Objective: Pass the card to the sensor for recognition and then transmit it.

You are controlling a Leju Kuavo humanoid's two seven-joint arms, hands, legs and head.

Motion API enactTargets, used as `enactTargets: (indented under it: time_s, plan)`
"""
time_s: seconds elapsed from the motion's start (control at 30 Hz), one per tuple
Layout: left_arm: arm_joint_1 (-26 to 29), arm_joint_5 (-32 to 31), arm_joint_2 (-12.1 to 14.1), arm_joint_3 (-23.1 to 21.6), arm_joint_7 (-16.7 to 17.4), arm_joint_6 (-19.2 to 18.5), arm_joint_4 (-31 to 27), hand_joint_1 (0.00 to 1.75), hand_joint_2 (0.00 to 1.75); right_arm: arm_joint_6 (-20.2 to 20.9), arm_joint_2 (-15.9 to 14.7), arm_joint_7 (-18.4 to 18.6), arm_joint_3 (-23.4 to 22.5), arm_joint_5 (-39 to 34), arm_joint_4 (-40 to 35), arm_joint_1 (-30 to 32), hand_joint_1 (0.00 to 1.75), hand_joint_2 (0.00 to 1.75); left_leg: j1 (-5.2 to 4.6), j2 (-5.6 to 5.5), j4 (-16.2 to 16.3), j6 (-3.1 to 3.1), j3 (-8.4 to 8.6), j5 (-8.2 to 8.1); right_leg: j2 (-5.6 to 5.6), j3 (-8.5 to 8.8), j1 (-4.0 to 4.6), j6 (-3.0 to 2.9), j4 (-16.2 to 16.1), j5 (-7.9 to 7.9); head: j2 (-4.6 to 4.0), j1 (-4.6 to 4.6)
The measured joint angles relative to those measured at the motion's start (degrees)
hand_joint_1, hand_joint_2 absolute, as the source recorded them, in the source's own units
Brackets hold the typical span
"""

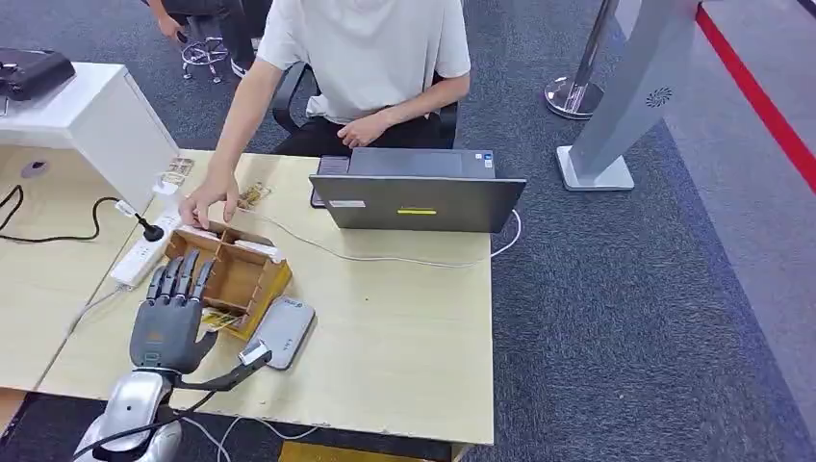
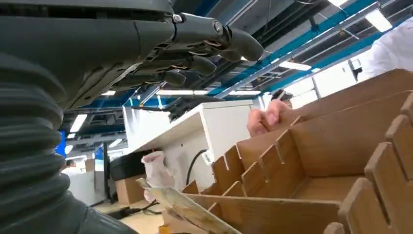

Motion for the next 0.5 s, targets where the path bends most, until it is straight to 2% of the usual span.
enactTargets:
  time_s: [0.23, 0.5]
  plan:
    - [-0.8, 0.7, -0.1, -1.6, 1.3, -3.4, 0.2, 0.00, 1.75, 0.1, 0.0, 0.0, 0.0, 0.0, 0.0, 0.0, 0.00, 0.00, 0.00, 0.00, 0.0, 0.00, 0.00, 0.00, 0.00, 0.00, 0.00, 0.00, 0.0, 0.00, 0.00, 0.00]
    - [-1.1, 0.7, -0.4, -2.6, 1.4, -3.9, 0.2, 0.00, 1.75, 0.1, 0.0, 0.0, -0.1, 0.0, 0.0, 0.0, 0.00, 0.00, 0.00, 0.00, 0.0, 0.00, 0.00, 0.00, 0.00, 0.00, 0.00, 0.00, 0.0, 0.00, 0.00, 0.00]
